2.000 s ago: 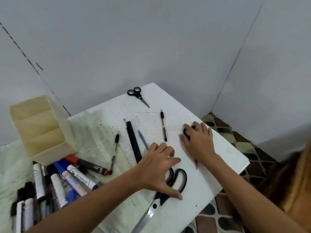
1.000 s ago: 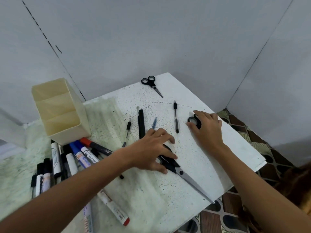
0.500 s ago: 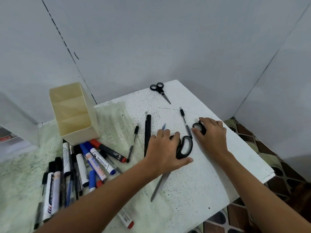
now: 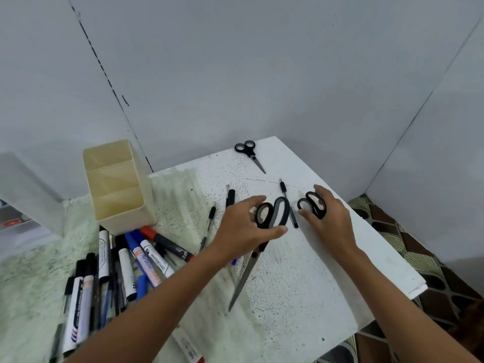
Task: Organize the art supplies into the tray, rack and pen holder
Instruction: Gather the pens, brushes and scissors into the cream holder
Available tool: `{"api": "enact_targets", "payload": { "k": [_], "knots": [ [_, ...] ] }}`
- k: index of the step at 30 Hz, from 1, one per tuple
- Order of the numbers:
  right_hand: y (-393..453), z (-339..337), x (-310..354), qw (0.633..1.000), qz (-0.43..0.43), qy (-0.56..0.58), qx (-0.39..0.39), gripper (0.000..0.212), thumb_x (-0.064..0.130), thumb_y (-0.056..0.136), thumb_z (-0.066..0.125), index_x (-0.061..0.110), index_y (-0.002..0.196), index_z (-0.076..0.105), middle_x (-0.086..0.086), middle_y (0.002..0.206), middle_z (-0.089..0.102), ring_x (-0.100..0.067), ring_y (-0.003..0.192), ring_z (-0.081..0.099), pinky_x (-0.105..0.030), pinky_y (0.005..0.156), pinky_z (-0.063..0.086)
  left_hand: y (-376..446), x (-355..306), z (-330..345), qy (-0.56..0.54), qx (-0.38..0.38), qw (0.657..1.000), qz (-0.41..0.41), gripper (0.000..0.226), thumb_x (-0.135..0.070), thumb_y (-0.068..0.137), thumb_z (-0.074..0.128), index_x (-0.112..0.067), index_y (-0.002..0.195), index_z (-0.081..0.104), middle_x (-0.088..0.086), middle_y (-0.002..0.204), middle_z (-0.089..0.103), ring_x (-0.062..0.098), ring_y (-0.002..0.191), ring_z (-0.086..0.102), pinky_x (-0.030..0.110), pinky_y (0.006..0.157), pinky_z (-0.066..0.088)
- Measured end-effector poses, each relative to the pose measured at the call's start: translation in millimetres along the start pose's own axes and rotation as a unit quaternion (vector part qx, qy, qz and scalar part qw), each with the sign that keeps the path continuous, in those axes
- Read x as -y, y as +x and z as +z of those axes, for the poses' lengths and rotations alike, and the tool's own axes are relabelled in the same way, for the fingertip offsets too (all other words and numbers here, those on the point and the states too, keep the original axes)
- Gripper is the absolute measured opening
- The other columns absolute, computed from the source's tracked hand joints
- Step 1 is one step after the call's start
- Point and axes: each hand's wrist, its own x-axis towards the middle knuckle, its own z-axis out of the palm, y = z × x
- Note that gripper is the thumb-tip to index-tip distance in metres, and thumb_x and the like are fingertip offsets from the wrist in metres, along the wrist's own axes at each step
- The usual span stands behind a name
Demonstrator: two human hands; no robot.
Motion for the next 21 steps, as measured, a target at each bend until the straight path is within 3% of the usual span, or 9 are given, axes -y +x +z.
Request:
{"api": "enact_targets", "payload": {
  "k": [2, 4, 6, 8, 11, 13, 17, 21],
  "knots": [
    [0, 0, 14, 0.998, -0.014, 0.056, -0.003, 0.061, 0.029, 0.082, 0.075, 0.019, 0.137, 0.049, -0.002, 0.132, 0.058, -0.02, 0.118, 0.054, -0.038, 0.097, 0.047, 3, 1, -15, -0.164, 0.025, 0.985, -0.052, 0.077, -0.031, 0.068, 0.085, -0.025, 0.137, 0.049, 0.001, 0.126, 0.058, 0.017, 0.092, 0.069, 0.039, 0.075, 0.06],
    [-2, 1, 34, 0.993, -0.025, 0.115, -0.004, 0.06, 0.025, 0.081, 0.076, 0.017, 0.135, 0.051, 0.002, 0.13, 0.058, -0.015, 0.114, 0.055, -0.028, 0.092, 0.049, 6, 6, -28, -0.298, 0.038, 0.951, -0.068, 0.072, -0.015, 0.075, 0.078, -0.025, 0.139, 0.046, 0.009, 0.126, 0.058, 0.029, 0.097, 0.069, 0.054, 0.073, 0.058],
    [-5, 4, 55, 0.986, -0.037, 0.165, 0.007, 0.06, 0.025, 0.079, 0.077, 0.019, 0.134, 0.053, 0.01, 0.125, 0.058, -0.008, 0.108, 0.057, -0.012, 0.084, 0.047, 7, 15, -37, -0.39, 0.045, 0.916, -0.076, 0.066, -0.007, 0.079, 0.068, -0.023, 0.14, 0.046, 0.019, 0.127, 0.056, 0.037, 0.106, 0.064, 0.06, 0.076, 0.054],
    [-8, 10, 75, 0.977, -0.046, 0.205, 0.025, 0.057, 0.026, 0.077, 0.079, 0.023, 0.129, 0.056, 0.012, 0.12, 0.06, -0.005, 0.104, 0.06, -0.007, 0.08, 0.047, 6, 24, -43, -0.457, 0.059, 0.884, -0.076, 0.061, -0.002, 0.082, 0.059, -0.021, 0.139, 0.047, 0.027, 0.13, 0.05, 0.043, 0.114, 0.058, 0.062, 0.078, 0.052],
    [-12, 23, 99, 0.964, -0.037, 0.258, 0.052, 0.051, 0.024, 0.074, 0.082, 0.026, 0.121, 0.06, 0.01, 0.114, 0.065, -0.004, 0.105, 0.062, -0.017, 0.083, 0.052, 4, 34, -47, -0.532, 0.085, 0.84, -0.069, 0.061, 0.0, 0.085, 0.053, -0.021, 0.142, 0.042, 0.025, 0.122, 0.052, 0.045, 0.115, 0.055, 0.063, 0.083, 0.048],
    [-13, 31, 112, 0.958, -0.026, 0.274, 0.078, 0.053, 0.023, 0.073, 0.082, 0.023, 0.121, 0.061, 0.011, 0.112, 0.066, -0.002, 0.104, 0.061, -0.015, 0.082, 0.05, 3, 36, -49, -0.561, 0.087, 0.821, -0.068, 0.066, -0.003, 0.083, 0.056, -0.022, 0.143, 0.039, 0.022, 0.119, 0.056, 0.04, 0.108, 0.059, 0.062, 0.083, 0.048],
    [-7, 46, 128, 0.959, -0.021, 0.259, 0.117, 0.045, 0.026, 0.073, 0.082, 0.027, 0.114, 0.062, 0.015, 0.101, 0.065, 0.0, 0.093, 0.058, -0.006, 0.067, 0.043, 5, 37, -51, -0.591, 0.078, 0.799, -0.077, 0.069, -0.014, 0.079, 0.059, -0.022, 0.143, 0.037, 0.028, 0.135, 0.049, 0.047, 0.122, 0.046, 0.063, 0.091, 0.044],
    [4, 60, 131, 0.965, -0.019, 0.228, 0.128, 0.038, 0.031, 0.068, 0.084, 0.021, 0.101, 0.069, 0.01, 0.097, 0.067, -0.004, 0.085, 0.059, -0.012, 0.067, 0.042, 8, 33, -55, -0.612, 0.062, 0.782, -0.104, 0.076, -0.012, 0.068, 0.065, -0.018, 0.14, 0.038, 0.025, 0.133, 0.051, 0.043, 0.12, 0.051, 0.061, 0.088, 0.048]
  ]
}}
